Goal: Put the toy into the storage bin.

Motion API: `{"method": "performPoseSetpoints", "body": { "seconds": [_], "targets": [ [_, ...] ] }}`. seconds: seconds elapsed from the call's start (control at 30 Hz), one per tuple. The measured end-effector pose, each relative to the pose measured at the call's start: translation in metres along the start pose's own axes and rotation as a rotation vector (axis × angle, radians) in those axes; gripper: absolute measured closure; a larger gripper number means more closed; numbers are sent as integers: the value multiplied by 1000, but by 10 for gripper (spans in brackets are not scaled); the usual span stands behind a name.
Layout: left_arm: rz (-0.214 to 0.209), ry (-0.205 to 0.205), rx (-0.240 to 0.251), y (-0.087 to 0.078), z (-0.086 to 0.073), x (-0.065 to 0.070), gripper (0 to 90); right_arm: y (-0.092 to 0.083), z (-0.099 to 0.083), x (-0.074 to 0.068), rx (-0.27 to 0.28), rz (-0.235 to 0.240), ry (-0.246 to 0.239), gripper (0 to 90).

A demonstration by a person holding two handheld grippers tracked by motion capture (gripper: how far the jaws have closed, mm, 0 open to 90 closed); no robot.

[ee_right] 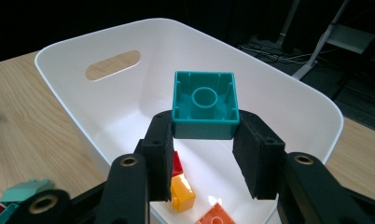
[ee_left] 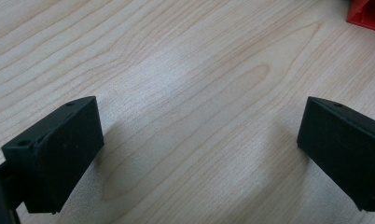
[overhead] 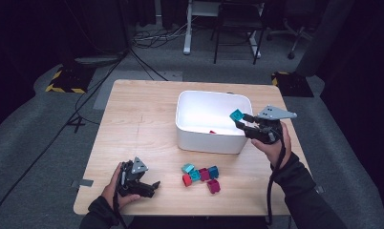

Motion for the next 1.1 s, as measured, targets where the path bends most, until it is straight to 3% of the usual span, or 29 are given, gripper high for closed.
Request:
{"method": "performPoseSetpoints", "body": {
  "seconds": [0.57, 0.83, 0.97, 1.1],
  "targets": [
    [0, -1, 1, 0, 0, 0, 5, -2, -2, -3, 8, 3, 16, 573],
    [6, 4, 2, 0, 0, 0, 5, -20, 0, -13, 28, 17, -7, 547],
    [4, 1, 2, 0, 0, 0, 5, -32, 0, -19, 58, 49, 5, 531],
    [5, 2, 3, 0, 0, 0, 5, -41, -7, -28, 57, 71, -16, 498]
  ]
}}
Point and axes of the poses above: each handheld gripper's, and its own axes: y roughly forward along the jaws, z roughly out of its top, x roughly to its right, the point moved 6 cm from there along y, roughly forward along the jaws, and after that the axes turned 11 degrees about -y, right-handed, at the moved point
